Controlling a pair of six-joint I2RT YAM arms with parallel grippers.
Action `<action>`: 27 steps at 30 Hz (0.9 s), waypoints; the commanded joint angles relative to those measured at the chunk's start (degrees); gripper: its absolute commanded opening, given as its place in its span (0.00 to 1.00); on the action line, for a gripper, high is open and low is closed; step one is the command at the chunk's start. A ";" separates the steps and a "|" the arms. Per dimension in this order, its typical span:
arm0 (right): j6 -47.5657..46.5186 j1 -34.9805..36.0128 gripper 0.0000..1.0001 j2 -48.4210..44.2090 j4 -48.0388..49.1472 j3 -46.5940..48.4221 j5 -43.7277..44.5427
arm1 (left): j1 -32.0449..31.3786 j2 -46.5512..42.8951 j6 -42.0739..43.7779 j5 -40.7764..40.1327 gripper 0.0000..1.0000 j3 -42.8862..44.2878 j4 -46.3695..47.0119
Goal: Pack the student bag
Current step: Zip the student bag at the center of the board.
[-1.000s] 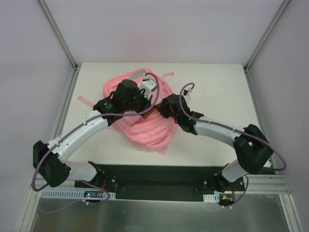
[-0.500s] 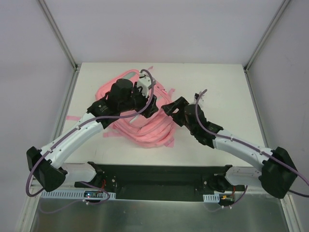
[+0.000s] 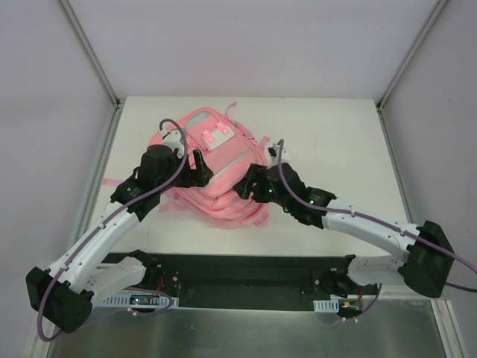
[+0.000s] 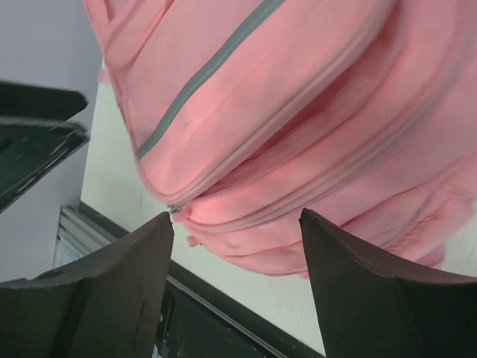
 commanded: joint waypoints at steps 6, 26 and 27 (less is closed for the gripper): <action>-4.01 7.94 0.72 7.86 -0.57 6.92 4.29 | 4.27 -1.50 -14.13 4.13 0.74 -6.17 0.87; 1.70 17.33 0.68 18.40 -11.54 18.34 18.61 | 8.50 4.03 -14.32 7.56 0.49 -9.52 9.13; 1.36 17.86 0.68 19.20 -12.86 19.14 20.27 | 9.02 4.21 -14.23 8.08 0.40 -9.43 9.39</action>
